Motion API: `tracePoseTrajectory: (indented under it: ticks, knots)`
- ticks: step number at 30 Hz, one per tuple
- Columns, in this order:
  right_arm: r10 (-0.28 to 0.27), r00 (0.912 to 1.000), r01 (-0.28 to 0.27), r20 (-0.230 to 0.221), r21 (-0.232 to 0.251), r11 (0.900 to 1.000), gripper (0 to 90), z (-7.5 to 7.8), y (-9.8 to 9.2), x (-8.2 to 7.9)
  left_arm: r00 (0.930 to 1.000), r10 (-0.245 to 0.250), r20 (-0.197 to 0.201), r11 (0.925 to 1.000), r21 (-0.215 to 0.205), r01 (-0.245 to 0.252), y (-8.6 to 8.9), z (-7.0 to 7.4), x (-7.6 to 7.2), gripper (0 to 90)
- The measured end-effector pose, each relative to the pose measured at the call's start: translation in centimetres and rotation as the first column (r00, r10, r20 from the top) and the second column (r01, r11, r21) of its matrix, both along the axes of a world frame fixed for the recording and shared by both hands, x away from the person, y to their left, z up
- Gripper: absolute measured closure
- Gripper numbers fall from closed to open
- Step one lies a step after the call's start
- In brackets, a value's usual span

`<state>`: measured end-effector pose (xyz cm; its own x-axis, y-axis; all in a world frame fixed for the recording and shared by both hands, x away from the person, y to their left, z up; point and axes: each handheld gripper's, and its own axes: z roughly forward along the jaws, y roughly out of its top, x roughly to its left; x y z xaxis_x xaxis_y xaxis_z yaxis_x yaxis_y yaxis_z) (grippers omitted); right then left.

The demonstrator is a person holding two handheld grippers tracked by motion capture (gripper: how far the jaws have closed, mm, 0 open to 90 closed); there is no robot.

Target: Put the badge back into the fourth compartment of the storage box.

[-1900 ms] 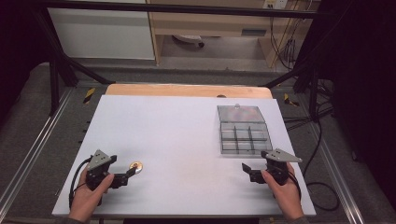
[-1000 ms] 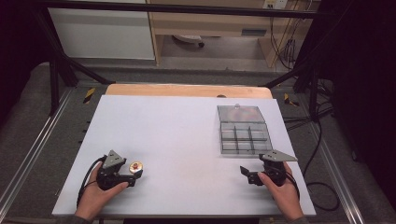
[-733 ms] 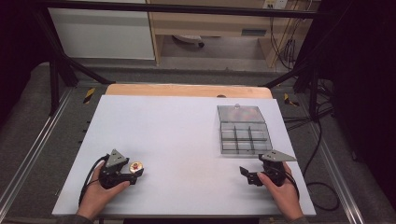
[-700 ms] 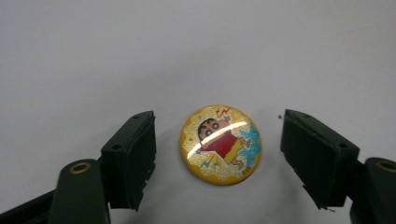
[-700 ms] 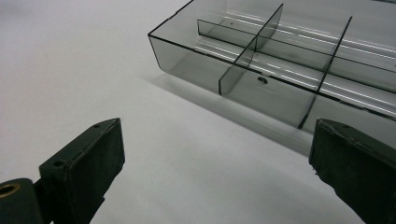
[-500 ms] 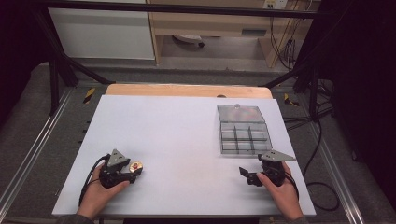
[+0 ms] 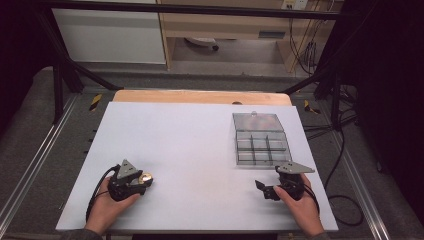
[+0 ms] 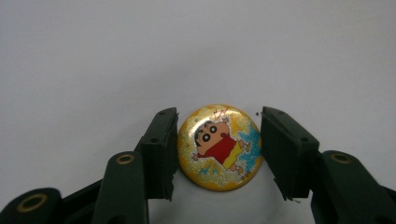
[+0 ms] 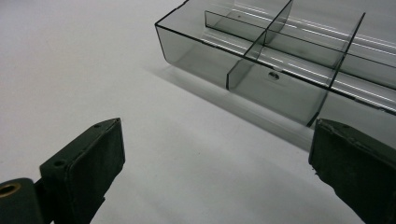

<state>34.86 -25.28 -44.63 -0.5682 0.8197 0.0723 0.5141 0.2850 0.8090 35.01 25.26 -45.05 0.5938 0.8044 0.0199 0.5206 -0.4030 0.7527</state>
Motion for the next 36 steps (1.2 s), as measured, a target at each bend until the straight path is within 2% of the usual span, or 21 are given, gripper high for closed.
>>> tracePoseTrajectory:
  ticks: [9,14,18,30,36]
  knots:
    - [0.005,1.0000,-0.005,-0.003,-0.007,1.000,4.0,-0.1,0.1,0.1,0.9998,0.006,0.019,0.9996,-0.027,-0.005,0.2,0.3,-0.2,48.0]
    - [0.005,1.0000,-0.005,-0.004,-0.004,1.000,4.0,-0.1,0.0,0.1,0.9980,0.006,0.062,0.9992,-0.040,-0.004,0.1,1.0,-0.4,48.0]
    - [0.004,1.0000,-0.004,-0.004,-0.002,1.000,4.0,-0.1,0.0,0.1,0.9971,0.001,0.076,0.9989,-0.048,0.003,-0.1,1.6,-0.3,48.0]
    - [0.000,1.0000,0.000,0.002,0.009,1.000,3.8,-0.1,0.0,0.1,0.9960,-0.022,0.087,0.9981,-0.056,0.027,-1.7,3.4,0.9,48.0]
    - [0.002,1.0000,-0.002,0.004,0.012,1.000,3.8,0.0,0.0,0.0,0.9946,-0.040,0.095,0.9970,-0.062,0.046,-3.2,4.3,1.7,48.0]
